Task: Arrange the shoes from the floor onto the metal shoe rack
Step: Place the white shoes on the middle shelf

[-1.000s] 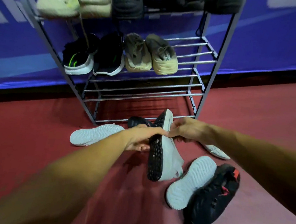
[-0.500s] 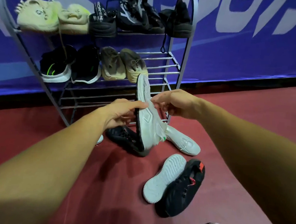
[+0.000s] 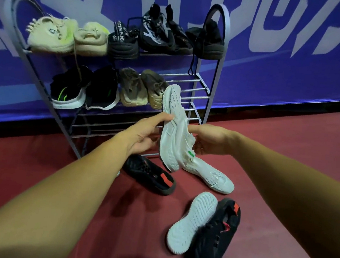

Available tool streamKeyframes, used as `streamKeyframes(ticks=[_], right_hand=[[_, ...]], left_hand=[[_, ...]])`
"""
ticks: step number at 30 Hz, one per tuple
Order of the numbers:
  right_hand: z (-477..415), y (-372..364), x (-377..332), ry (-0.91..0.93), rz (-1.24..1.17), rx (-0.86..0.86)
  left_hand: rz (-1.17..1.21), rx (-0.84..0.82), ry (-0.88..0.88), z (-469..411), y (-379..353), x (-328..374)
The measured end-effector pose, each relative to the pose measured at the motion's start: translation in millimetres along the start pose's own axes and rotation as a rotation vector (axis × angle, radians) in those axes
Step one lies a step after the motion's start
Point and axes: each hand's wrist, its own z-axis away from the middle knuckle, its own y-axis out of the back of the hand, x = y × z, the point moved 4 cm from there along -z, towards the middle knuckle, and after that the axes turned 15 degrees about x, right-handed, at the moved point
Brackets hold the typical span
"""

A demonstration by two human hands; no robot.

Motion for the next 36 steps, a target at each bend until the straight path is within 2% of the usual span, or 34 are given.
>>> streamKeyframes(ticks=[4, 10, 15, 18, 25, 34, 36], right_hand=[[-13.7, -3.9, -3.6, 0.050, -0.135, 0.050], [-27.4, 16.6, -6.3, 0.116, -0.435, 0.318], [-31.6, 37.5, -13.5, 0.171, -0.437, 0.594], [-33.0, 47.5, -18.7, 0.228, -0.465, 0.687], [-57.9, 56.9, -18.6, 0.219, -0.461, 0.792], [-61.6, 65.9, -34.0, 0.171, -0.448, 0.730], [-60.0, 66.8, -37.1, 0.164, -0.447, 0.719]], left_hand=[[0.028, 0.036, -0.037, -9.5, -8.2, 6.3], [-0.057, 0.132, -0.083, -15.6, -13.3, 16.9], [-0.105, 0.064, -0.078, -18.0, -26.7, 15.0], [-0.083, 0.053, -0.055, -20.1, -35.8, 12.6], [-0.113, 0.111, -0.002, -40.3, -44.8, -0.9], [-0.116, -0.082, 0.036, -58.5, -42.5, -5.6], [-0.089, -0.081, 0.027, -64.7, -43.1, -4.2]])
